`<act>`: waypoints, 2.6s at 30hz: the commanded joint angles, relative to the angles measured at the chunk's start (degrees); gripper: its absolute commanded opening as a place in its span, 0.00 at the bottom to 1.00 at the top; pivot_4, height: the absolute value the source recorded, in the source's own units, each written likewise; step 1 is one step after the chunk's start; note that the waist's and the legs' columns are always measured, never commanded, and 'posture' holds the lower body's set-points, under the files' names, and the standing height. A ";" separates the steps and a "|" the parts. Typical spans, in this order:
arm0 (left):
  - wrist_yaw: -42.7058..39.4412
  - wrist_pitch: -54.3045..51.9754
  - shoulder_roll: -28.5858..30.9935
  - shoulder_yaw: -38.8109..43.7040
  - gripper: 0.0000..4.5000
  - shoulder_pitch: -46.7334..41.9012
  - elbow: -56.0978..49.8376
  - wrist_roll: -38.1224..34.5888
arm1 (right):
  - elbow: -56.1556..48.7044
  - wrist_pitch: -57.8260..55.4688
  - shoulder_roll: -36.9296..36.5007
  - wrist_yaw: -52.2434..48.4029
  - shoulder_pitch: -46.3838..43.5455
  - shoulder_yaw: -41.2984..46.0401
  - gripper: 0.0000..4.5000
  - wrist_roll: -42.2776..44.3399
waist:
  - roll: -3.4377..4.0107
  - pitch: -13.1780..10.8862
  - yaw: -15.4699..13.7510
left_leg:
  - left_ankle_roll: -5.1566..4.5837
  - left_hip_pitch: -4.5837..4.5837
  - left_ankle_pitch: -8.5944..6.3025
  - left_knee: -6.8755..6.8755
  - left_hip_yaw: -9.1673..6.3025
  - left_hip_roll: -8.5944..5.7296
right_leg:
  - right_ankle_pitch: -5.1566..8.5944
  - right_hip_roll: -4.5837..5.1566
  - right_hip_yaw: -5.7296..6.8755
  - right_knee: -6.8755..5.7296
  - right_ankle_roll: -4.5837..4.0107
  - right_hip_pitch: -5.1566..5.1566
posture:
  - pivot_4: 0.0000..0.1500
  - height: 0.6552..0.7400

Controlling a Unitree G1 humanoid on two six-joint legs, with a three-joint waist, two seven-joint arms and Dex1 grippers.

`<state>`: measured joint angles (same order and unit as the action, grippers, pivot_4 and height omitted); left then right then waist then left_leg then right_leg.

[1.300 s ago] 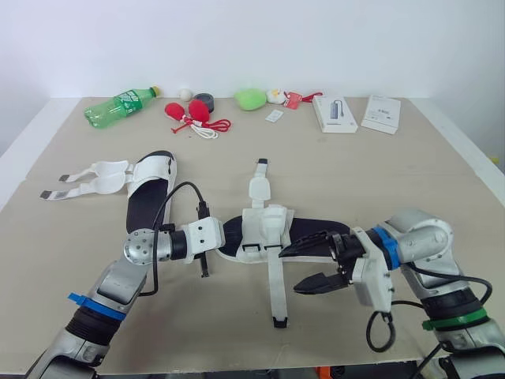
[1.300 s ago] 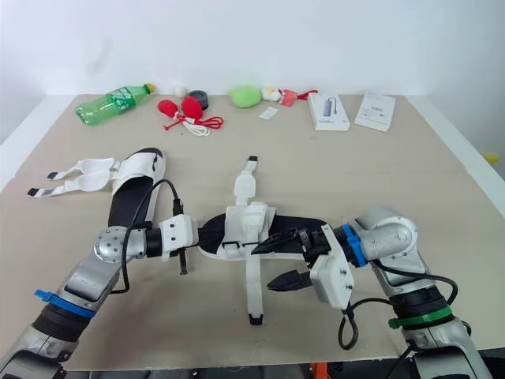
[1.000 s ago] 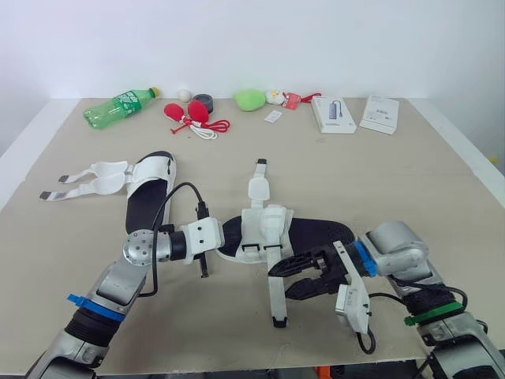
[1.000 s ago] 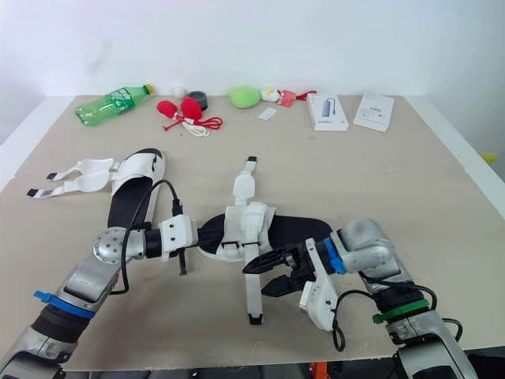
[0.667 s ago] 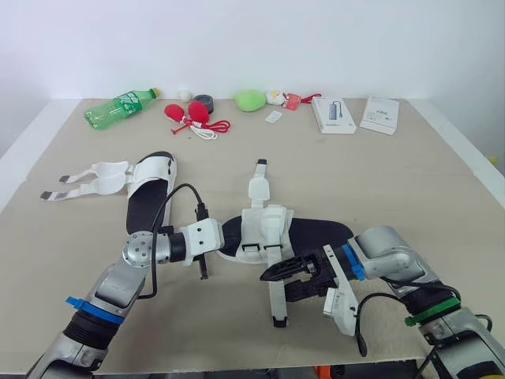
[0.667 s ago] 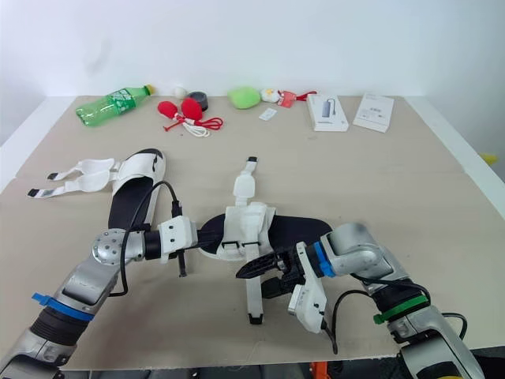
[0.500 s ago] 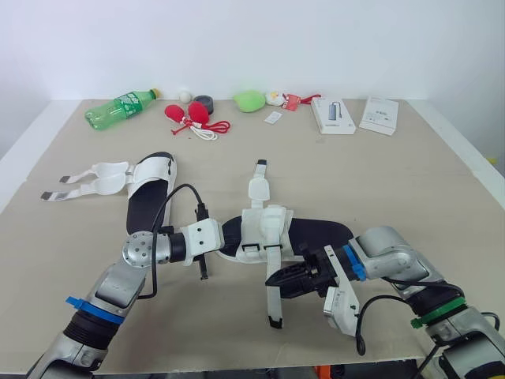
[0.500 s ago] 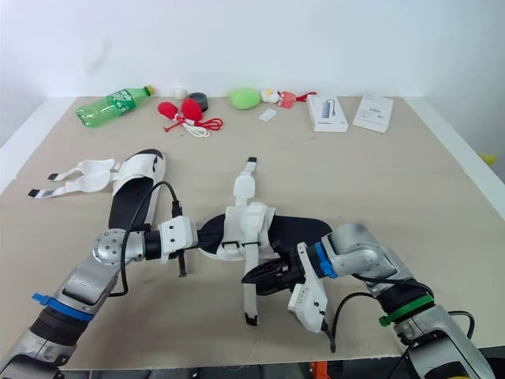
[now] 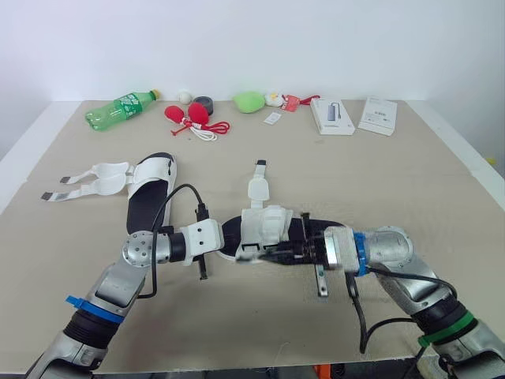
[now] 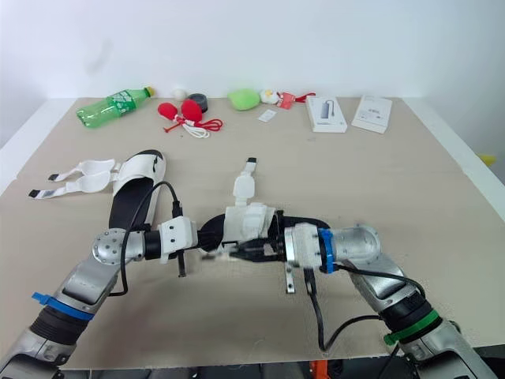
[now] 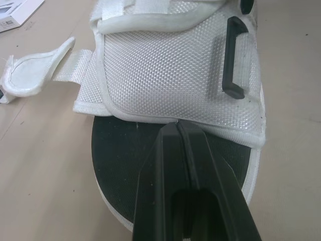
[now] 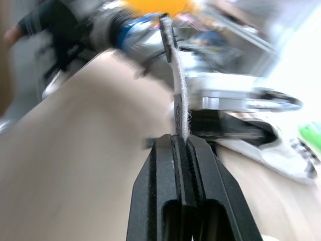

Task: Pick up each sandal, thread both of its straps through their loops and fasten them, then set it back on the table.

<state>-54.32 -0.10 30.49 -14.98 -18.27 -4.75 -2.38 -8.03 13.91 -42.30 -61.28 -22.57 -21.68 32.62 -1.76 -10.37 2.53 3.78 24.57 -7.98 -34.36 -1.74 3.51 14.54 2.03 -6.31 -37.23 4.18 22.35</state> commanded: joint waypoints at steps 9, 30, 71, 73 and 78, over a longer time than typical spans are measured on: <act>-1.56 -0.56 1.03 -1.48 0.00 0.62 1.34 0.81 | 1.04 -22.33 5.77 11.79 -3.08 10.66 0.02 -1.00 | 0.03 0.01 0.00 | 0.00 0.05 -0.01 -0.01 0.00 0.00 | -0.01 -0.03 0.02 0.00 0.04 0.08 | 1.00 1.00; -1.33 -0.55 0.89 -1.59 0.00 0.75 1.24 1.23 | 4.82 -27.84 9.36 12.75 -3.70 14.65 0.80 -9.41 | 0.04 0.02 0.05 | 0.00 0.07 -0.01 0.00 0.00 0.00 | 0.00 -0.05 0.02 0.00 0.05 0.11 | 1.00 1.00; -0.26 1.26 0.84 -1.50 0.00 0.08 2.34 2.36 | 32.97 -37.16 8.16 -13.33 -31.51 0.23 0.02 -26.88 | 0.15 0.08 -0.03 | -0.02 0.28 0.01 -0.06 0.04 0.00 | -0.11 -0.03 0.01 0.00 0.06 0.39 | 1.00 1.00; -0.22 1.19 1.04 -1.47 0.00 0.24 2.14 2.29 | 33.96 -36.82 8.67 -12.25 -31.53 0.37 0.02 -27.85 | 0.15 0.09 -0.02 | -0.02 0.28 0.01 -0.07 0.05 0.00 | -0.12 -0.03 0.01 0.00 0.05 0.39 | 1.00 1.00; -0.29 1.19 1.42 -1.21 0.00 0.08 2.40 2.20 | 37.03 -35.19 10.20 -9.65 -32.55 1.15 0.02 -30.04 | 0.17 0.13 0.02 | -0.02 0.29 0.01 -0.06 0.04 0.00 | -0.13 -0.04 0.02 0.00 0.04 0.42 | 1.00 1.00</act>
<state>-54.25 2.27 30.85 -15.23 -19.04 -3.55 -1.60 27.73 -22.12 -32.15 -71.23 -54.59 -20.37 4.07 -1.59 -10.24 2.55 3.76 24.90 -7.97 -34.42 -1.70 3.51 14.41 1.99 -6.30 -37.24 4.22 22.80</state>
